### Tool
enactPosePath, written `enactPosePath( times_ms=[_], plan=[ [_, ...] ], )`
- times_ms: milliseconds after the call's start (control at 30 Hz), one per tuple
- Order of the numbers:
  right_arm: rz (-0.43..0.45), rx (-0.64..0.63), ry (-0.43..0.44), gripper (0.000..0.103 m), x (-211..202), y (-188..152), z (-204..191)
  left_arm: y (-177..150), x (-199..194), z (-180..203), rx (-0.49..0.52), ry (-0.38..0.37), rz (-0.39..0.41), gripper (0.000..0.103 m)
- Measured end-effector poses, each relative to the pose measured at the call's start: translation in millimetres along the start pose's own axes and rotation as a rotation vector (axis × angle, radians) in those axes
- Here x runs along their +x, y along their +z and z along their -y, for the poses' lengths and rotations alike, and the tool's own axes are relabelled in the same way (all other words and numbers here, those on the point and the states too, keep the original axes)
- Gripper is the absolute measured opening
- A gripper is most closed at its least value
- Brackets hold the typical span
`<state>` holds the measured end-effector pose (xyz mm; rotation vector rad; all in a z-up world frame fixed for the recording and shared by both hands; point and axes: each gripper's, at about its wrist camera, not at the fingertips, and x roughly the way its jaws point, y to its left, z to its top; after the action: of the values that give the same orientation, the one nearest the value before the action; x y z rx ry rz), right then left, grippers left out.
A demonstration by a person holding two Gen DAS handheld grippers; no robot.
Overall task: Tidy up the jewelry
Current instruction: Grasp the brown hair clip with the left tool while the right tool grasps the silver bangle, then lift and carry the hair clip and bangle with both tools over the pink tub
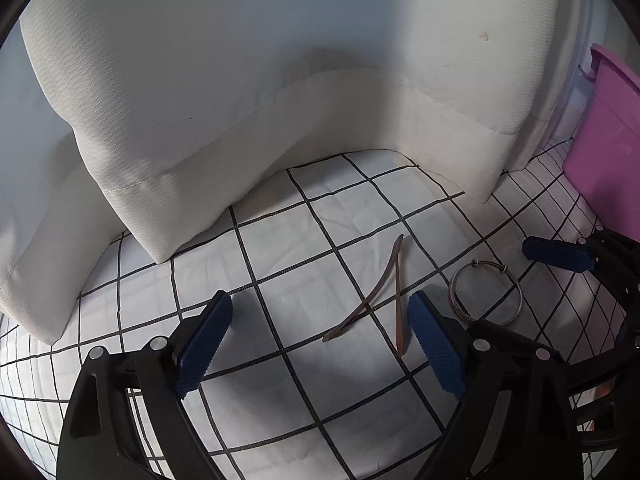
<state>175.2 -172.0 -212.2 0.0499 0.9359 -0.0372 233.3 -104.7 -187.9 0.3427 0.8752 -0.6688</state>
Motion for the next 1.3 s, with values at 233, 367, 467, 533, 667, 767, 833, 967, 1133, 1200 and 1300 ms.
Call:
enactPosePath(
  times_ms=[233,367,467,533,667,767,833,967,1133,1200,1300],
  plan=[
    [0.008,-0.002,0.010,0.074,5,2,-7,1,-4,14,0.040,-0.033,0.031,0.057],
    [0.025,-0.028,0.018,0.045,3,2,-17,-8,-10,26,0.075,-0.040,0.053,0.032],
    [0.027,-0.024,0.011,0.042,5,4,-21,-10,-10,34,0.093,-0.046,0.058,0.014],
    [0.027,-0.009,0.022,0.042,7,4,-18,-13,-12,38,0.100,-0.030,0.063,0.012],
    [0.030,0.014,0.028,0.040,8,3,-15,-18,-14,39,0.075,-0.029,0.052,0.011],
    [0.030,0.044,0.033,0.005,4,1,-13,-23,-17,39,0.052,-0.022,0.045,0.011],
    [0.025,0.050,0.042,0.005,5,3,-10,-29,-23,33,0.036,-0.028,0.044,0.011],
    [0.030,0.037,0.031,0.005,2,5,-9,-37,-31,31,0.020,-0.028,0.039,0.011],
    [0.043,0.085,0.056,0.004,-4,6,-3,-42,-36,29,-0.010,-0.019,0.036,0.011],
    [0.055,0.087,0.052,0.004,-11,3,0,-43,-42,27,-0.019,-0.018,0.043,0.011],
    [0.069,0.089,0.052,0.004,-20,1,0,-43,-49,26,-0.032,-0.023,0.052,0.011]
  ],
)
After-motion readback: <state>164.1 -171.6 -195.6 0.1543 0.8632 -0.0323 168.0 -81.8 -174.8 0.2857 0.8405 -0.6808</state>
